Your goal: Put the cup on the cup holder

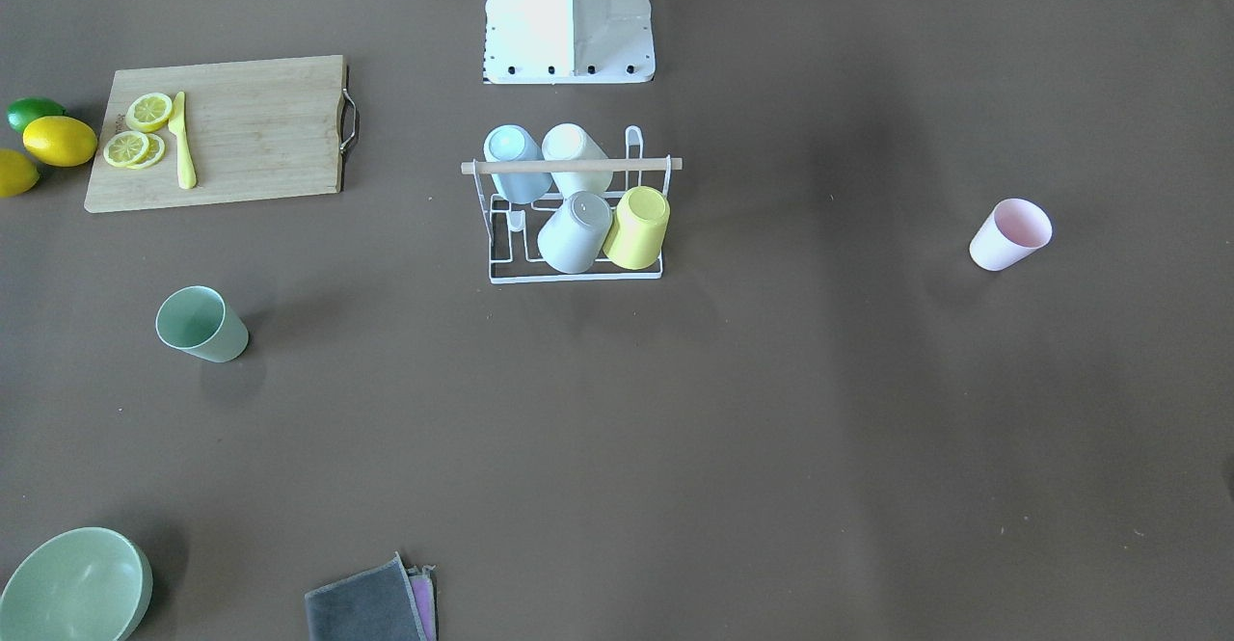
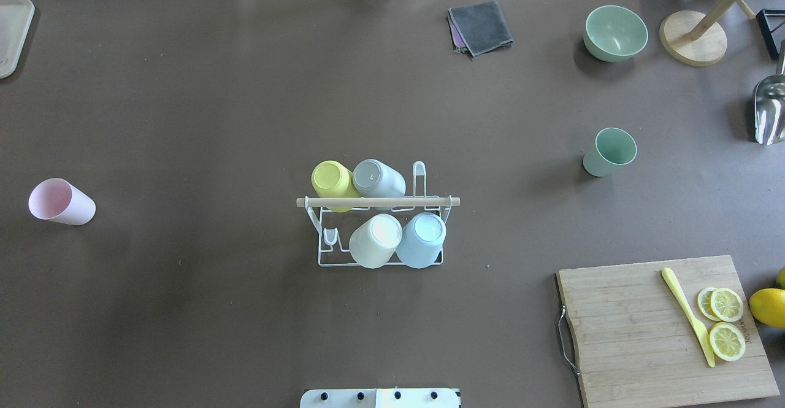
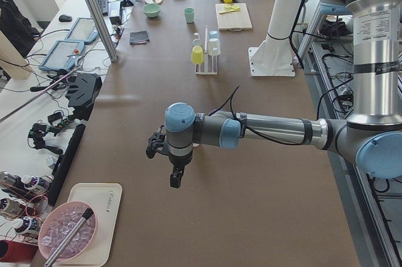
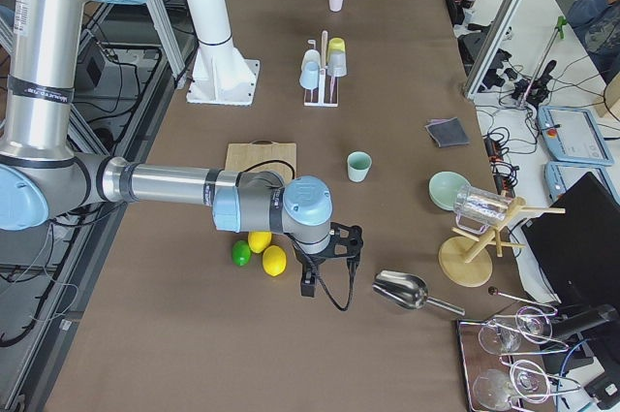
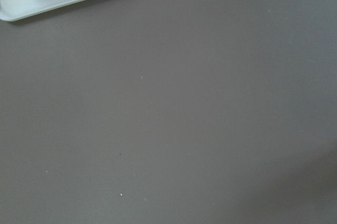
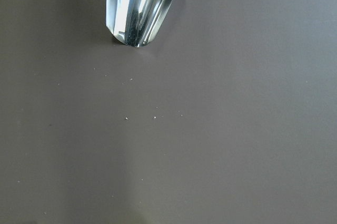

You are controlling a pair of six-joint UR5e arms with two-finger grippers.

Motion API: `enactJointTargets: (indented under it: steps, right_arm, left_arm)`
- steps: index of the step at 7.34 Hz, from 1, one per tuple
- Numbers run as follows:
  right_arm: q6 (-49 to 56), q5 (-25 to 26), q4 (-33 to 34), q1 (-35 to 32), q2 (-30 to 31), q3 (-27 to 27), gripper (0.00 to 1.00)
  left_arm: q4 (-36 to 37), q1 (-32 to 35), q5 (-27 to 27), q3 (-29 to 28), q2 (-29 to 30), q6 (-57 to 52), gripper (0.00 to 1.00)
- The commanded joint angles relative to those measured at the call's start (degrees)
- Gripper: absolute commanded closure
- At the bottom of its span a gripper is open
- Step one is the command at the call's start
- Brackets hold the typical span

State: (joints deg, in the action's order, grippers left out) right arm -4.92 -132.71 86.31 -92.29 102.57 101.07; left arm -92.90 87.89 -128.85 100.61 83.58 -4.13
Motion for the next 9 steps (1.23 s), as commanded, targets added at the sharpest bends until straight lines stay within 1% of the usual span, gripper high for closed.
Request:
enactJointTargets:
  steps: [1, 3, 5, 7, 9]
  right_arm:
    - [1.4, -0.5, -0.7, 0.3, -0.3, 0.0, 0.0]
    - [1.1, -0.4, -0.7, 0.4, -0.7, -0.8, 0.0]
    - [1.4, -0.7, -0.8, 0.4, -0.6, -2.7, 0.0]
    - [1.8, 1.0, -1.4, 5.4, -0.8, -3.1, 0.0]
    - [1.7, 0.3, -2.2, 5.5, -0.7, -2.8, 0.0]
  left_arm:
    - [0.0, 0.0, 0.0, 0.0, 0.0, 0.0, 0.02]
    - [0.0, 0.0, 0.0, 0.1, 0.0, 0.0, 0.02]
    - [0.0, 0.0, 0.0, 0.0, 0.0, 0.0, 0.02]
    - [0.0, 0.0, 0.0, 0.0, 0.0, 0.0, 0.02]
    - [0.0, 0.0, 0.0, 0.0, 0.0, 0.0, 0.02]
